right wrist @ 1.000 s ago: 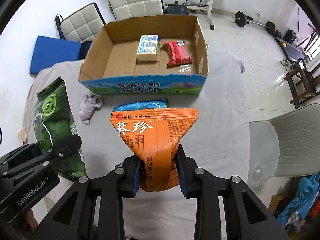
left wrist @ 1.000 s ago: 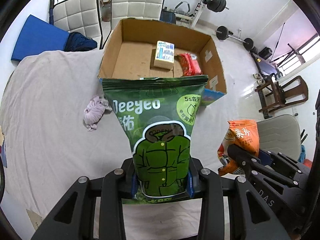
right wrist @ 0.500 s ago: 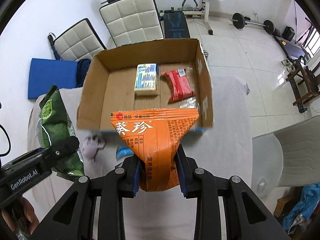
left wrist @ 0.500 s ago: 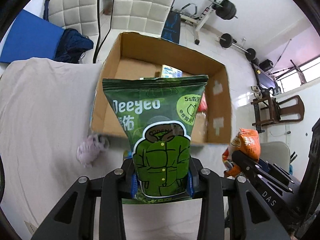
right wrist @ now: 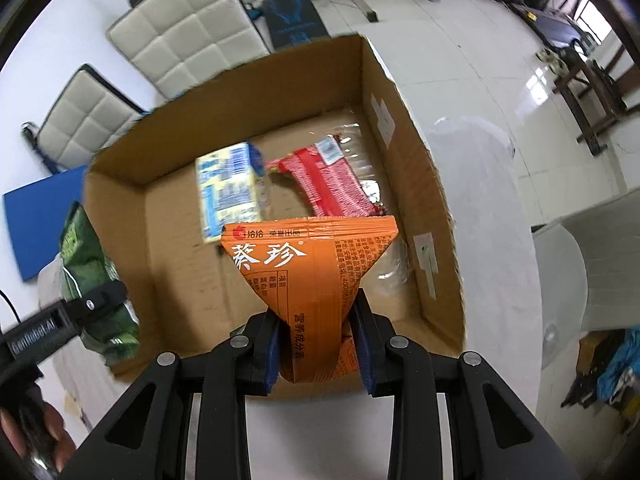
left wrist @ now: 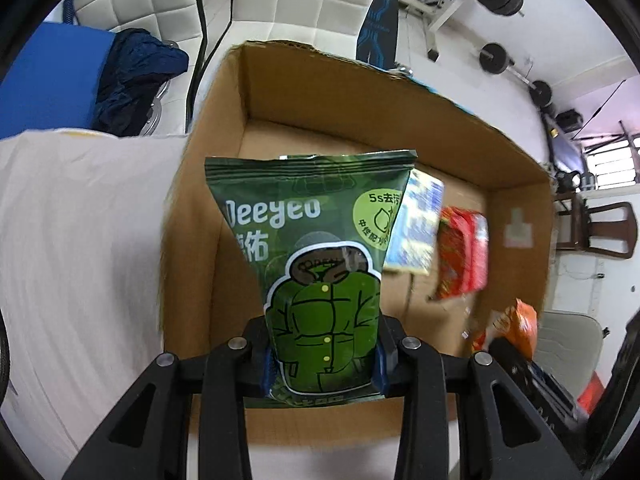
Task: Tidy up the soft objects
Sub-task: 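Carry both bags into the box and open both tools to release them, then withdraw both tools toward the sock and blue wrapper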
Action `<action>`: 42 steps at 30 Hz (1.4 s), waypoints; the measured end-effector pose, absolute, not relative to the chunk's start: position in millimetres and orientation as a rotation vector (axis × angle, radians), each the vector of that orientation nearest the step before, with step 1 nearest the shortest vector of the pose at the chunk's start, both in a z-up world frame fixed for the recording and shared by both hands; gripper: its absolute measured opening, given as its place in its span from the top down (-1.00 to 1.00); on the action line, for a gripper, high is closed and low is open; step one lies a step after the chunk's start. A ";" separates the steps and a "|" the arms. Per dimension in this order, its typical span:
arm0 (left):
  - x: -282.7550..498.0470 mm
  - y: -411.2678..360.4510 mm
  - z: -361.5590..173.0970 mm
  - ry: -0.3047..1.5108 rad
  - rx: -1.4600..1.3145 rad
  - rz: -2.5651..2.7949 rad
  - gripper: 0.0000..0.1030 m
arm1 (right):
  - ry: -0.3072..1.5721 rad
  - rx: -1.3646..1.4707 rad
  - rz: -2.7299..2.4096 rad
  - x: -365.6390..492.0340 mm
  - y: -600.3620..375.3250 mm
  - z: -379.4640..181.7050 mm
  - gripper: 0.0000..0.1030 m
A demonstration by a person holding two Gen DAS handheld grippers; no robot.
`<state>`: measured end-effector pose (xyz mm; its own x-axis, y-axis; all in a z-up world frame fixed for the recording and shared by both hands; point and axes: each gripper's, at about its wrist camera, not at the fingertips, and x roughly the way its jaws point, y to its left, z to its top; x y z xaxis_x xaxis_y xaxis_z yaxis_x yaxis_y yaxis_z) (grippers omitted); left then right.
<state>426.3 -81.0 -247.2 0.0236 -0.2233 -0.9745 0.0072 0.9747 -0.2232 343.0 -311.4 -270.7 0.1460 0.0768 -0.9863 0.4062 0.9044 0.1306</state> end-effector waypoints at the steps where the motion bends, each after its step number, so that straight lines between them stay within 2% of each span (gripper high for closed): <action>1: 435.1 -84.4 -254.1 1.546 -0.152 -0.178 0.36 | 1.421 0.420 -0.262 347.8 -314.0 -278.2 0.36; 8: 467.4 -102.5 -288.3 1.591 -0.073 -0.184 0.35 | 1.414 0.527 -0.355 350.7 -321.7 -309.0 0.36; 19: 480.4 -111.6 -305.9 1.641 -0.004 -0.180 0.32 | 1.456 0.544 -0.415 355.0 -316.0 -333.5 0.33; 22: 480.0 -109.3 -305.3 1.642 -0.008 -0.172 0.26 | 1.487 0.549 -0.409 358.8 -315.4 -341.1 0.33; 23: 479.0 -108.1 -303.8 1.645 -0.010 -0.167 0.15 | 1.493 0.552 -0.407 358.9 -315.3 -342.4 0.31; 24: 478.3 -106.8 -302.4 1.647 -0.013 -0.159 -0.02 | 1.496 0.551 -0.406 359.8 -314.9 -343.1 0.14; 25: 478.4 -106.0 -301.3 1.647 -0.016 -0.155 -0.08 | 1.490 0.545 -0.407 360.0 -313.8 -341.9 0.01; 26: 476.9 -104.7 -297.3 1.638 -0.024 -0.156 -0.11 | 1.484 0.542 -0.403 360.4 -312.8 -340.4 -0.26; 27: 475.9 -103.9 -293.9 1.630 -0.026 -0.160 -0.12 | 1.477 0.538 -0.397 360.5 -311.9 -338.5 -0.45; 29: 471.1 -103.6 -284.8 1.612 -0.023 -0.166 -0.19 | 1.463 0.527 -0.391 361.4 -308.6 -332.1 -0.51; 31: 465.9 -104.1 -276.9 1.598 -0.030 -0.175 -0.34 | 1.455 0.519 -0.383 361.7 -306.3 -326.2 -0.54; 33: 459.6 -104.5 -268.2 1.588 -0.030 -0.182 -0.58 | 1.448 0.514 -0.371 361.4 -303.6 -320.7 -0.79; 37: 448.9 -99.4 -250.1 1.555 -0.019 -0.174 -0.68 | 1.434 0.476 -0.357 353.6 -299.9 -305.6 -0.83; 39: 437.6 -96.4 -238.8 1.529 -0.014 -0.168 -0.85 | 1.422 0.456 -0.356 347.9 -301.0 -295.7 -0.92; 42: 427.4 -89.3 -228.8 1.483 0.002 -0.175 -0.90 | 1.384 0.377 -0.335 336.1 -297.9 -280.6 -1.00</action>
